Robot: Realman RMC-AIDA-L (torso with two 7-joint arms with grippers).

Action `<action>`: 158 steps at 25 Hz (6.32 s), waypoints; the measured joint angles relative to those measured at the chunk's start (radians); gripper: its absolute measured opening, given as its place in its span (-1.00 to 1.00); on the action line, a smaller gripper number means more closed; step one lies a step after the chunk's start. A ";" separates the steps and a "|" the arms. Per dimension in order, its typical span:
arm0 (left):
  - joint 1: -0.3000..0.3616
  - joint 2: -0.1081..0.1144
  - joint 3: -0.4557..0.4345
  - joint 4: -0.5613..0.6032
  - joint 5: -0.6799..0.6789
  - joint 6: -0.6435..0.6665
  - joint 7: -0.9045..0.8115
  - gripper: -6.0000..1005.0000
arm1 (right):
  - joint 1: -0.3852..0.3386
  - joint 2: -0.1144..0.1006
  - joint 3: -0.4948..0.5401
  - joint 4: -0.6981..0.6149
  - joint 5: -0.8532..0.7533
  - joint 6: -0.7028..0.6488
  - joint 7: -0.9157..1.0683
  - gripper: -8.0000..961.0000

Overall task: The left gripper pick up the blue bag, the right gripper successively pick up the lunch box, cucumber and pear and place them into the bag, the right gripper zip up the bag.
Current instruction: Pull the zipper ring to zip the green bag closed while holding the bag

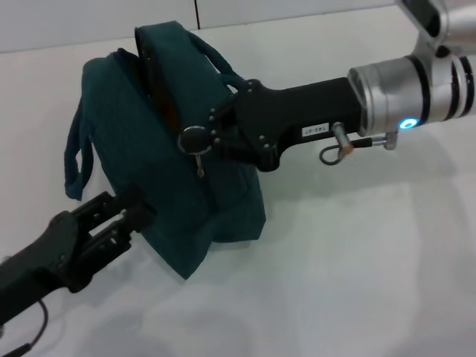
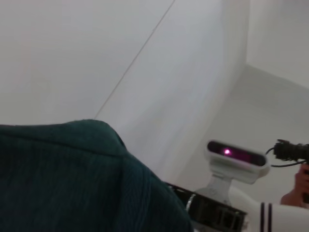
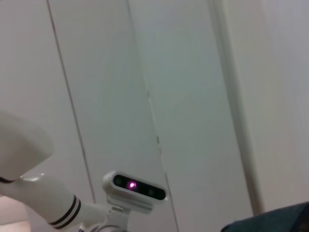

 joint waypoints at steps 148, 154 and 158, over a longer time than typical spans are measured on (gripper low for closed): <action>-0.096 0.002 -0.002 0.231 -0.059 -0.479 0.126 0.02 | 0.147 0.005 -0.394 0.058 0.545 0.440 -0.058 -0.96; -0.089 0.004 -0.002 0.176 -0.095 -0.471 0.110 0.02 | 0.147 0.006 -0.394 0.027 0.542 0.470 -0.066 -0.96; -0.073 0.005 -0.002 0.130 -0.119 -0.470 0.093 0.02 | 0.145 0.004 -0.387 0.029 0.542 0.482 -0.073 -0.96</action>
